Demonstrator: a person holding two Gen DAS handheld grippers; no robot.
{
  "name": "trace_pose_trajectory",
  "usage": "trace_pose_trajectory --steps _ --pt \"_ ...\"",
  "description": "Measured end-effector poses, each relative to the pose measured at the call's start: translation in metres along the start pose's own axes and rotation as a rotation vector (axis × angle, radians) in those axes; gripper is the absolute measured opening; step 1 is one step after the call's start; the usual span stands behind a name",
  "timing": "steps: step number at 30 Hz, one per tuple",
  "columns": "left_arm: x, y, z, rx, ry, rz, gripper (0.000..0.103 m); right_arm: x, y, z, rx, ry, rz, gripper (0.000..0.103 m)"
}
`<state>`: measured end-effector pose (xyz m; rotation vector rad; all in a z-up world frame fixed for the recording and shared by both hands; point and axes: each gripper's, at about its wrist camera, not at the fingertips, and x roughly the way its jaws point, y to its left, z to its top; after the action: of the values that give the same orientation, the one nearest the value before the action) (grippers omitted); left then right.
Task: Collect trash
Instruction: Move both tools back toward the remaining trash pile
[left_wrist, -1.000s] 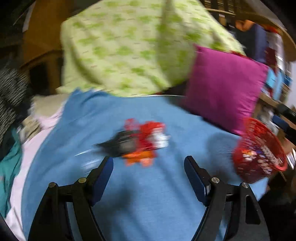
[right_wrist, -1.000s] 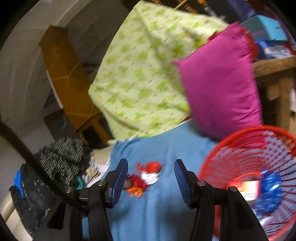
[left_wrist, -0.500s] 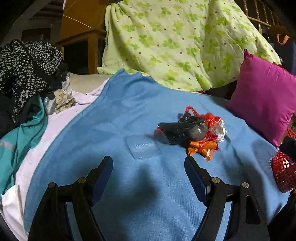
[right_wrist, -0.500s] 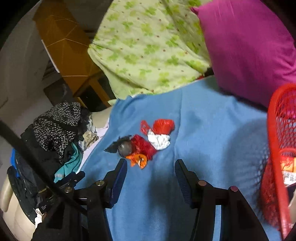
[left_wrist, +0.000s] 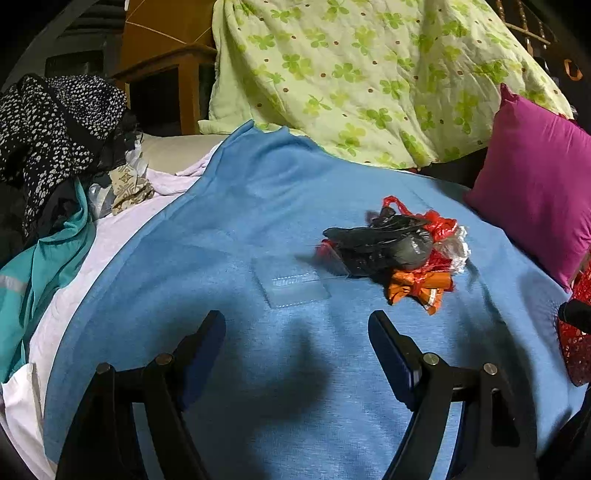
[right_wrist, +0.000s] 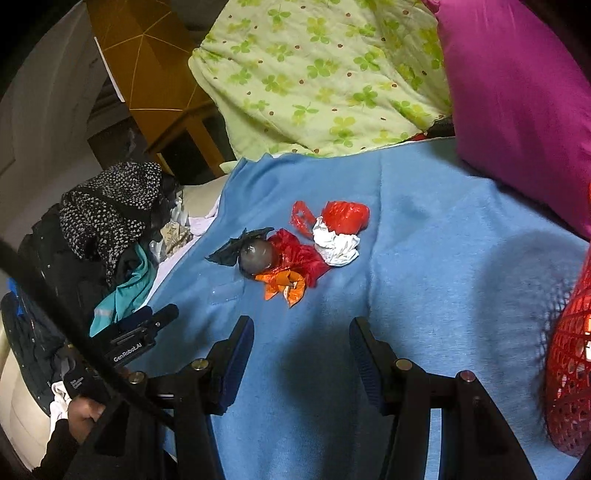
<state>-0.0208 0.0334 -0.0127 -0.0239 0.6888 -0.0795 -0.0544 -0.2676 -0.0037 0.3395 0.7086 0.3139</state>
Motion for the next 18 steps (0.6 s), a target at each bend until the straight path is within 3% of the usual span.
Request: trace_pose_trajectory --steps 18 --pt "0.009 0.007 0.0 -0.003 0.034 0.057 0.08 0.024 0.007 -0.003 0.017 0.064 0.004 0.058"
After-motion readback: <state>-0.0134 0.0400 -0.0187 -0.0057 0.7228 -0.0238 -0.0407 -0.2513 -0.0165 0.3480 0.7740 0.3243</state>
